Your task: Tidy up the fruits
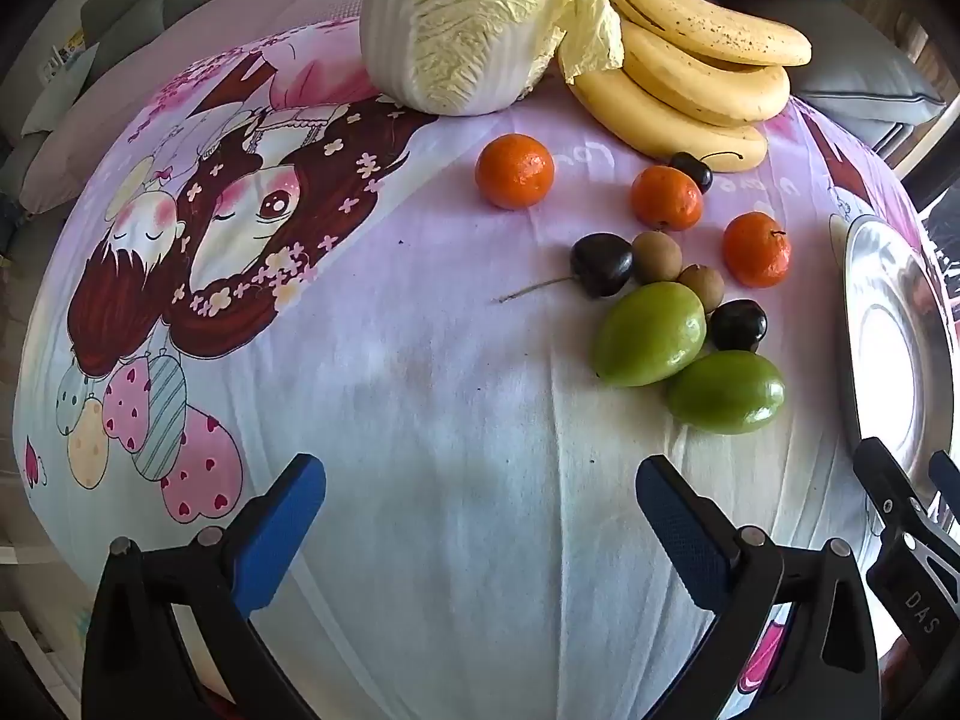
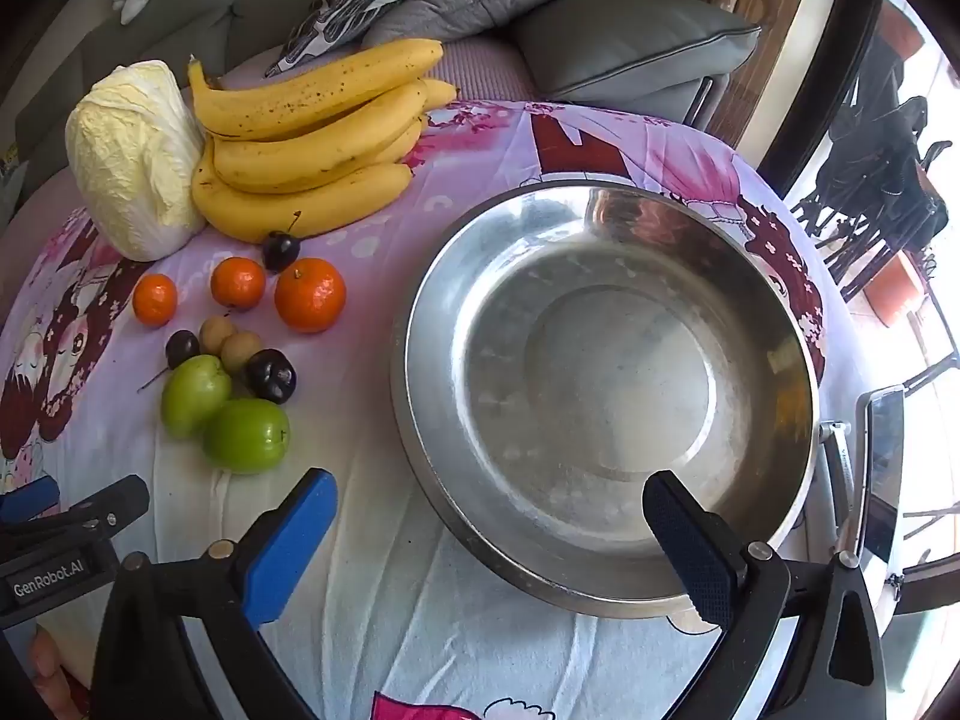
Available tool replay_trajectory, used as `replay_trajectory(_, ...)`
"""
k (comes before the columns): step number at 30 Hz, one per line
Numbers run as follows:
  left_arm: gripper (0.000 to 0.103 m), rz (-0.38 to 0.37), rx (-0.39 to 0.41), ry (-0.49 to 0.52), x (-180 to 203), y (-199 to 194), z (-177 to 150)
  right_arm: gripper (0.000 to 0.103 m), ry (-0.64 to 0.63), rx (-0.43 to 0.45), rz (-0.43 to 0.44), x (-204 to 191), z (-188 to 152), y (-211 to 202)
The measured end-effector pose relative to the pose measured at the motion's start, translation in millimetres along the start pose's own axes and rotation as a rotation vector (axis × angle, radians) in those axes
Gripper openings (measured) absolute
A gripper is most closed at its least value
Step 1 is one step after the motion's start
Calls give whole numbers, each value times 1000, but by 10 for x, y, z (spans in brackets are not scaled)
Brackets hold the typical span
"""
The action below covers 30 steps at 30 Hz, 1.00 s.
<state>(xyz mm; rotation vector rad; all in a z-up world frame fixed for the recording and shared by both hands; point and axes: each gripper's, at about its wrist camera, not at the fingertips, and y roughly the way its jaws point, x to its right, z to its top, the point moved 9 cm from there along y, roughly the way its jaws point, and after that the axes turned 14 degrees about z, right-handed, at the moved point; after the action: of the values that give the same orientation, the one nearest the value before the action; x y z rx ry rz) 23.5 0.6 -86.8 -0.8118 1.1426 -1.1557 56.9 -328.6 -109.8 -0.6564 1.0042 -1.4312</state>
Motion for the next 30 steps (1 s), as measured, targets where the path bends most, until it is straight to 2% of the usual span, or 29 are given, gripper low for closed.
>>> replay_trajectory(30,103,9,-2,-3,-23,31,6,103,-2,4,-13,21,18,-37)
